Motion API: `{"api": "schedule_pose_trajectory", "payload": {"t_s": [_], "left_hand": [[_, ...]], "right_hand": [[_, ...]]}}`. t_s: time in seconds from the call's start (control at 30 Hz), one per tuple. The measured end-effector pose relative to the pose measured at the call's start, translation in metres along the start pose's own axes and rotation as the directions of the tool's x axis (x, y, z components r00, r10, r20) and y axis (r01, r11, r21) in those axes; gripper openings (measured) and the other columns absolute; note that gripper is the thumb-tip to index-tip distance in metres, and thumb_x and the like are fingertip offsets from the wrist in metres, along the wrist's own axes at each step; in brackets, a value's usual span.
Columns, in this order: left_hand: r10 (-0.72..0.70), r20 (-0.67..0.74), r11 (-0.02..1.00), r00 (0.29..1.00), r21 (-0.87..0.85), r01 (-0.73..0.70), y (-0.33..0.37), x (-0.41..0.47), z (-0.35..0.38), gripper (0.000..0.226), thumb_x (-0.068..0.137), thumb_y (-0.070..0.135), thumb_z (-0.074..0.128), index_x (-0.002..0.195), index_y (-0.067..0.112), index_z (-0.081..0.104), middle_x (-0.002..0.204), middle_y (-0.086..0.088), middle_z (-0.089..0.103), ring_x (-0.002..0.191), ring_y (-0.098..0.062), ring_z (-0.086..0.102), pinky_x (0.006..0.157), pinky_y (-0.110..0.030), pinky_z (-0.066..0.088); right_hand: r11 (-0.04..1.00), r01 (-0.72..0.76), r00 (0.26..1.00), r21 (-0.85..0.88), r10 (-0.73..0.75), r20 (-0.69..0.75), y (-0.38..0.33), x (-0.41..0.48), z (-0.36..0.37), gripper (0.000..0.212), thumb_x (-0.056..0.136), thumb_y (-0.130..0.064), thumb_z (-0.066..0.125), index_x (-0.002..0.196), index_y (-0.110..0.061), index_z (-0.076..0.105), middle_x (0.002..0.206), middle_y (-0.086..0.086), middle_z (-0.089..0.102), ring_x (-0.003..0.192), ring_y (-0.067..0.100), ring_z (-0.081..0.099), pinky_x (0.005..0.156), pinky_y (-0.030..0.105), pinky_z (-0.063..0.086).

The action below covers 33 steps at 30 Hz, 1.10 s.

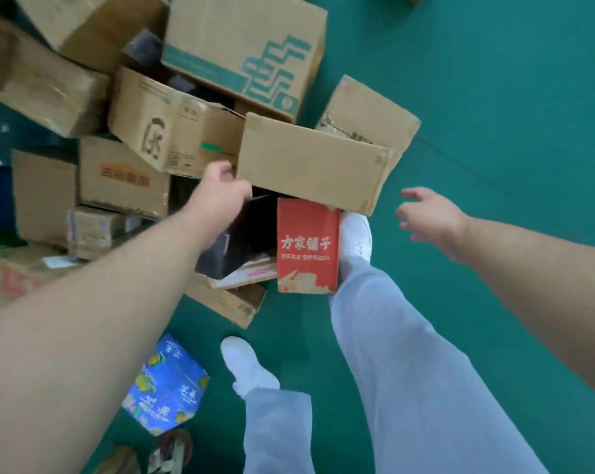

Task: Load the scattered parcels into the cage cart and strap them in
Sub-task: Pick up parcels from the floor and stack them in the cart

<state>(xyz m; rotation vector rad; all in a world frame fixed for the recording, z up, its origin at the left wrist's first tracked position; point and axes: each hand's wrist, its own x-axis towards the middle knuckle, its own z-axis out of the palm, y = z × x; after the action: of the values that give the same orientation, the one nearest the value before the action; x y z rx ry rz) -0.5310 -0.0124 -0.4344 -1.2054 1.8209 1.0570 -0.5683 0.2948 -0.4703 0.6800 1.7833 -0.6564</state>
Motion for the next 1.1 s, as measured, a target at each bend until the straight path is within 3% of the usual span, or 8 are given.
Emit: {"api": "schedule_pose_trajectory", "payload": {"t_s": [0.17,0.23,0.33,0.47,0.6,0.73,0.9,1.1], "left_hand": [[-0.143,-0.011,0.984,0.99,-0.107,0.141,0.026,0.069,0.032,0.092,0.078,0.014,0.058,0.16,0.027,0.02,0.156,-0.006,0.04,0.14,-0.032,0.041,0.111,-0.049,0.03],[-0.164,0.017,0.969,0.986,-0.187,0.164,0.026,0.072,0.036,0.067,0.067,0.02,0.059,0.134,0.021,0.051,0.135,-0.004,0.054,0.125,-0.03,0.052,0.11,-0.047,0.036],[-0.162,0.025,0.923,0.987,-0.35,0.16,0.031,0.042,0.038,0.021,0.075,0.025,0.058,0.096,0.022,0.056,0.111,0.001,0.062,0.107,-0.023,0.056,0.09,-0.037,0.045],[-0.137,0.078,0.889,0.987,-0.43,0.158,0.02,-0.034,0.034,0.04,0.089,0.047,0.057,0.123,0.027,0.059,0.123,0.001,0.064,0.115,-0.026,0.056,0.106,-0.053,0.032],[-0.145,0.065,0.805,0.987,-0.572,0.156,0.014,-0.144,0.023,0.058,0.089,0.073,0.054,0.129,0.03,0.058,0.121,0.001,0.065,0.108,-0.023,0.061,0.081,-0.038,0.052],[-0.155,-0.029,0.778,0.987,-0.62,0.104,-0.013,-0.249,0.002,0.066,0.069,0.079,0.069,0.11,0.029,0.055,0.121,0.002,0.066,0.114,-0.023,0.062,0.092,-0.041,0.049],[-0.11,-0.216,0.697,0.97,-0.712,-0.08,-0.084,-0.377,-0.016,0.045,0.089,0.051,0.073,0.125,0.031,0.056,0.123,0.009,0.064,0.107,-0.008,0.061,0.073,-0.025,0.041],[-0.2,-0.387,0.398,0.9,-0.872,-0.287,-0.245,-0.546,0.027,0.032,0.089,0.045,0.072,0.116,0.028,0.069,0.112,0.015,0.075,0.106,-0.012,0.065,0.088,-0.029,0.042]], "right_hand": [[0.968,-0.072,0.986,0.241,0.032,0.165,-0.007,0.05,0.011,0.069,0.09,-0.009,0.048,0.149,-0.045,0.04,0.122,-0.01,0.056,0.12,0.019,0.055,0.1,0.036,0.051],[0.946,-0.09,0.962,0.312,0.001,0.274,-0.006,0.058,0.018,0.058,0.079,-0.016,0.054,0.13,-0.043,0.06,0.134,-0.016,0.057,0.127,0.014,0.054,0.09,0.035,0.052],[0.898,-0.123,0.951,0.422,-0.015,0.31,0.006,0.045,0.009,0.052,0.071,-0.028,0.059,0.123,-0.034,0.063,0.136,-0.014,0.058,0.126,0.017,0.054,0.095,0.04,0.05],[0.826,-0.163,0.955,0.54,-0.005,0.296,0.035,-0.017,-0.032,0.029,0.086,-0.044,0.055,0.109,-0.029,0.065,0.125,-0.005,0.066,0.123,0.026,0.06,0.113,0.05,0.038],[0.757,-0.22,0.958,0.615,0.049,0.283,0.057,-0.105,-0.07,0.075,0.074,-0.08,0.056,0.12,-0.021,0.061,0.135,-0.004,0.06,0.125,0.035,0.057,0.111,0.062,0.037],[0.827,-0.102,0.969,0.552,-0.042,0.242,0.058,-0.201,-0.091,0.042,0.086,-0.078,0.055,0.112,-0.046,0.057,0.138,-0.009,0.054,0.119,0.038,0.06,0.11,0.059,0.043],[0.923,0.118,0.947,0.367,-0.215,0.238,0.066,-0.299,-0.093,0.029,0.095,-0.063,0.057,0.113,-0.039,0.056,0.14,-0.008,0.056,0.115,0.034,0.066,0.109,0.054,0.047],[0.918,0.391,0.82,0.061,-0.378,0.43,0.123,-0.408,-0.038,0.04,0.09,-0.061,0.064,0.121,-0.037,0.055,0.135,-0.012,0.058,0.112,0.032,0.068,0.108,0.052,0.044]]}}
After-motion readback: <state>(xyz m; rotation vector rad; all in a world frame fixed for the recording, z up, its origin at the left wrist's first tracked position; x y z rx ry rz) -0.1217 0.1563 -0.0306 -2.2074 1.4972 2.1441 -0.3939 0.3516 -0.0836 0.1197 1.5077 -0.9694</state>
